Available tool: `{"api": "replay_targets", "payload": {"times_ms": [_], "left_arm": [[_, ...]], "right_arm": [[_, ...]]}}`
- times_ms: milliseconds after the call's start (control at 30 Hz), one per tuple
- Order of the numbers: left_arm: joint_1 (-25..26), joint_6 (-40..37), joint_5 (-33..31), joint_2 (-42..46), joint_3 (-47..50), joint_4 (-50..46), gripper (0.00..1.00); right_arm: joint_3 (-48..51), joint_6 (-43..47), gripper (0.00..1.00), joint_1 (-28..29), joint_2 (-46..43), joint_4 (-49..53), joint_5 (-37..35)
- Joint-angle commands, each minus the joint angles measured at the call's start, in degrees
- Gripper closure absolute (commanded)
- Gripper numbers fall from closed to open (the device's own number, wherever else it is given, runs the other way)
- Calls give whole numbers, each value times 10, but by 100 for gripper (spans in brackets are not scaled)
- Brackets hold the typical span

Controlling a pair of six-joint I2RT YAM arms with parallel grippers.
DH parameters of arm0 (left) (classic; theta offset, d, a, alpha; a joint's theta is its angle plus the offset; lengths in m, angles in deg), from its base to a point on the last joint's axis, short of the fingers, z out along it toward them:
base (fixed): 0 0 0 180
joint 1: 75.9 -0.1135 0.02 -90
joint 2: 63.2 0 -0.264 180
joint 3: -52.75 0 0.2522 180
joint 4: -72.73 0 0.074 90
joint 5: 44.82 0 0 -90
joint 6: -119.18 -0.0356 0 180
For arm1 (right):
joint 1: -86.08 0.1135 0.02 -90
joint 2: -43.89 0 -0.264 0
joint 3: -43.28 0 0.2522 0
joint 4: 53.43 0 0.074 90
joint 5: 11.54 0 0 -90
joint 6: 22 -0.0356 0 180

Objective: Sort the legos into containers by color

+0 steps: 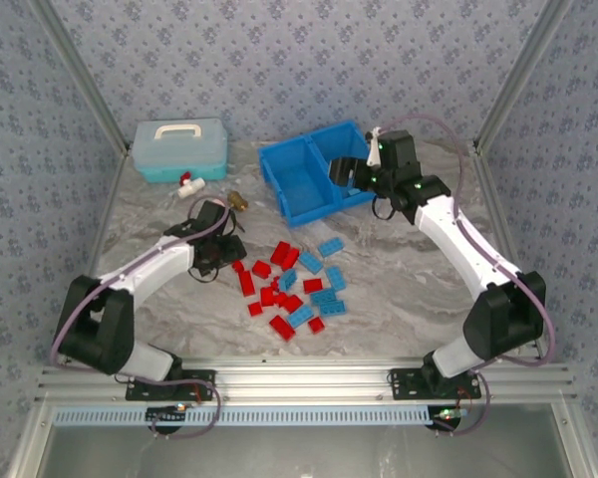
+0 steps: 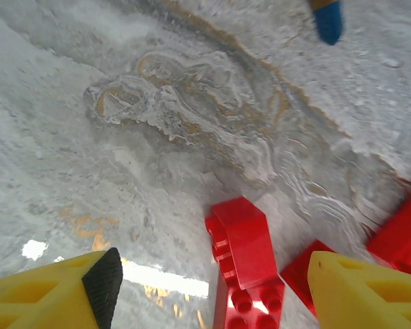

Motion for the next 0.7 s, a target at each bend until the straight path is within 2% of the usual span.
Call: {"api": "replay_targets", "payload": {"times_ms": [0,67,167,333,400,467,567,667], "left_arm": [[-2,28,46,-39,-4,44,26],[-2,28,54,-58,-6,50,28],[1,36,50,-72,1,53,38],[1,41,40,-72,17,51,64],[1,40,37,-61,14,41,79],[1,36,32,-40,3,29,87],[14,12,10,5,-44,-10,92],[47,-39,-31,20,-135,-34,93]], "right_arm": [[36,12,9,-6,-10,43,8],[45,12,9,-5,-19,51,4],[50,12,9,-5,-27,55,1],[49,8,9,-5,-30,51,-3],[46,8,8,-4,-31,53,-7],[43,7,8,-3,-35,59,-11],[43,6,9,-2,-48,66,-16],[49,1,8,0,-70,66,-22]]}}
